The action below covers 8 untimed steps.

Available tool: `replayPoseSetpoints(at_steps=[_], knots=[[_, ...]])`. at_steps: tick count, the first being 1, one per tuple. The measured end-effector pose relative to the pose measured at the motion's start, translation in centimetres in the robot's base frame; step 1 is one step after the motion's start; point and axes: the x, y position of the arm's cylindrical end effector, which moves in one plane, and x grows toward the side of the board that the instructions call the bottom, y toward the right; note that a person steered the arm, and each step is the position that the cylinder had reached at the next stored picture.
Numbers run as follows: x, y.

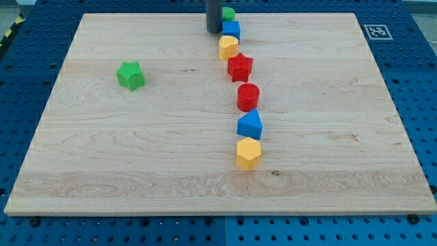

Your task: Push the green star towards the bottom left

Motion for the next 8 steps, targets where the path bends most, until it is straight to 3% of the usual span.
replayPoseSetpoints(at_steps=[1, 3, 5, 7, 8], knots=[[1.0, -4.1], [10.2, -11.8], [14.5, -14.1], [10.3, -14.8], [10.7, -18.3]])
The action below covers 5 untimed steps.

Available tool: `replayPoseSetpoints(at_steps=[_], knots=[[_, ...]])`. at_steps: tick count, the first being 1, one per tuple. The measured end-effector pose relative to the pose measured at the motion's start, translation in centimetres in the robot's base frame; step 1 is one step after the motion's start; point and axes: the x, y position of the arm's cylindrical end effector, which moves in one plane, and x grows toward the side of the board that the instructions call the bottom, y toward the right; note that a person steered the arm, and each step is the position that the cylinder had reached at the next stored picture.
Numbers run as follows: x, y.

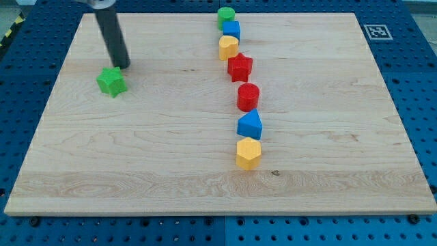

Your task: Push the green star towards the bottom left

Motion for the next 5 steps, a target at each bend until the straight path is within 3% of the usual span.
replayPoseSetpoints(at_steps=[1, 5], knots=[[2.0, -1.8], [10.8, 1.5]])
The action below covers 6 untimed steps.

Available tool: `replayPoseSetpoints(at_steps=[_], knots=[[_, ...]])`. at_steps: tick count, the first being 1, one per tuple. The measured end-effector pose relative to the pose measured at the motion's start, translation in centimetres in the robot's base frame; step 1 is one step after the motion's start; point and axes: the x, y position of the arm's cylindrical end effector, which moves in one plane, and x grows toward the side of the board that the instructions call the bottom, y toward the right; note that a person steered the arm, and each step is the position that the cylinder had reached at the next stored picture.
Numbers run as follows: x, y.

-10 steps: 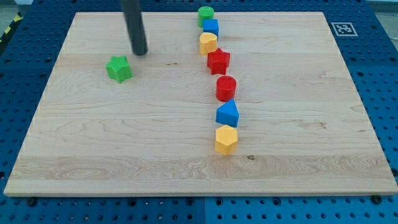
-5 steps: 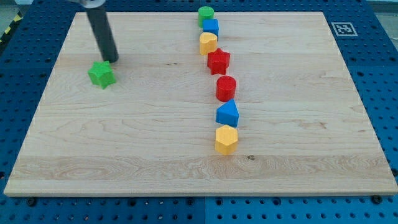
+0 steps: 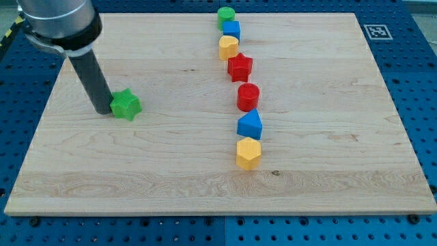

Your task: Push the green star towards the bottom left

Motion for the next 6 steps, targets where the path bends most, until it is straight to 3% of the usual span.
replayPoseSetpoints(at_steps=[3, 5, 6], knots=[[-3.6, 1.9], [-1.8, 6.2], [1.2, 7.2]])
